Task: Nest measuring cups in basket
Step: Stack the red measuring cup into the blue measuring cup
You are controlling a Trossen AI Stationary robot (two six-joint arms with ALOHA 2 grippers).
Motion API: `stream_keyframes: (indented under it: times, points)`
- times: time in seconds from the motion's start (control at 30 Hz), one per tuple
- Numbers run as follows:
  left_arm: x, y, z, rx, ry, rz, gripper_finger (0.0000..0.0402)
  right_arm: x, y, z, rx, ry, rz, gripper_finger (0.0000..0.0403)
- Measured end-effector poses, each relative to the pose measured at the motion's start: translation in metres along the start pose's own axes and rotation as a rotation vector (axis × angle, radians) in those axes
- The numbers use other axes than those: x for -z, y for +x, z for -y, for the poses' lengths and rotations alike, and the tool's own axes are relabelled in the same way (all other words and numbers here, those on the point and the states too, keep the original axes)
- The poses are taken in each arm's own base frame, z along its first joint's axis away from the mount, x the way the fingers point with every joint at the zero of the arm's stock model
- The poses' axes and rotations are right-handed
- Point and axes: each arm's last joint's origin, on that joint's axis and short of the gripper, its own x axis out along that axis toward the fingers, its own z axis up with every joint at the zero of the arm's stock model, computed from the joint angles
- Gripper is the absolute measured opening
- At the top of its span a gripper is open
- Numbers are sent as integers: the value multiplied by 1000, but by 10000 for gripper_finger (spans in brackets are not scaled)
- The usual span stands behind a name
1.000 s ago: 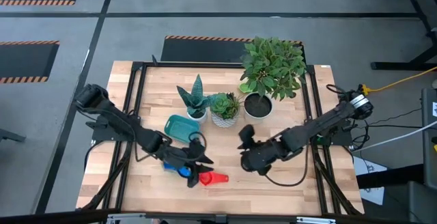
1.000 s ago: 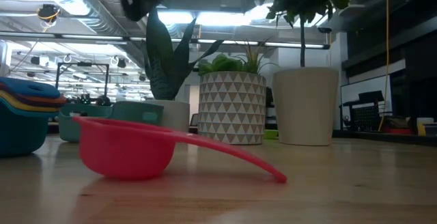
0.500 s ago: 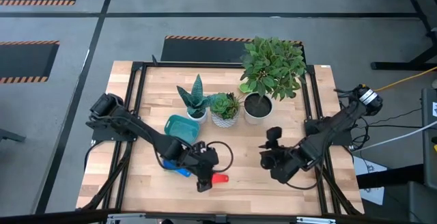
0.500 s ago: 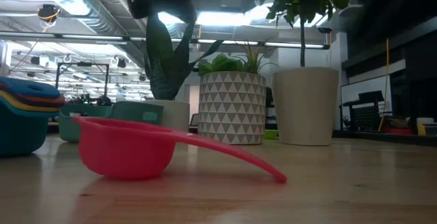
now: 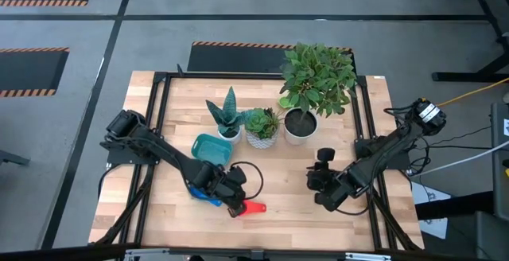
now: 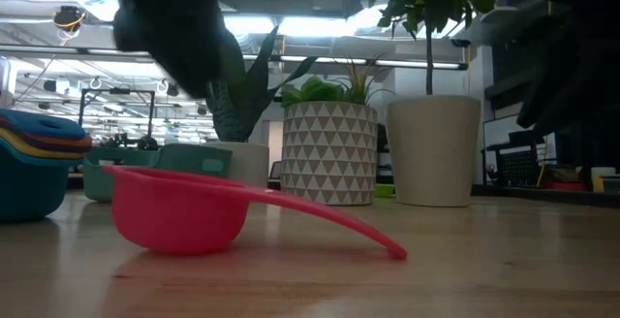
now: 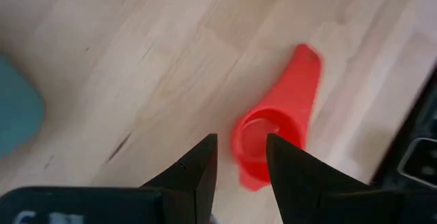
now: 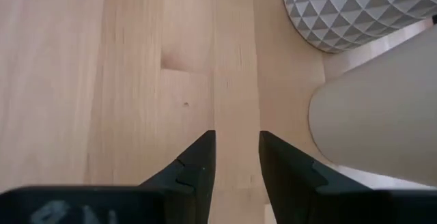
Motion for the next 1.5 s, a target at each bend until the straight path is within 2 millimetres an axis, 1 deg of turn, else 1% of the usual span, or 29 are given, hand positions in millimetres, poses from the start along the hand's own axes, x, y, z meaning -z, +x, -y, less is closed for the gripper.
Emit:
stream_keyframes:
  times: [0.23,0.37,0.43,0.53,0.57,0.8,0.83,1.0,1.07,1.27,1.37,1.5]
  points:
    - [4,3,-2,-11,-39,-7,119,-3,0,-2,-6,22,36,117]
    - [8,12,-1,-23,-31,-19,119,-3,0,-2,-5,23,38,117]
    - [9,18,3,-2,-35,-23,119,-3,0,-2,-6,24,39,117]
    - [14,30,3,-21,-27,-58,119,-4,0,-2,-8,22,47,117]
    - [13,34,6,5,-34,-58,119,-5,0,-2,-8,16,50,117]
    - [19,54,4,-25,-30,-118,119,-8,0,-4,-15,1,80,117]
    - [18,58,6,-2,-36,-116,119,-7,0,-4,-14,0,78,117]
    - [19,69,6,4,-32,-154,119,-8,0,-4,-16,1,83,117]
    - [19,67,3,-7,-36,-182,119,-9,0,-4,-19,6,87,117]
    - [13,68,3,25,-52,-187,119,-12,0,-6,-42,34,115,117]
    - [12,68,3,23,-56,-186,119,-13,0,-9,-105,50,105,117]
    - [11,69,2,27,-59,-183,119,-18,-2,-15,-240,86,110,117]
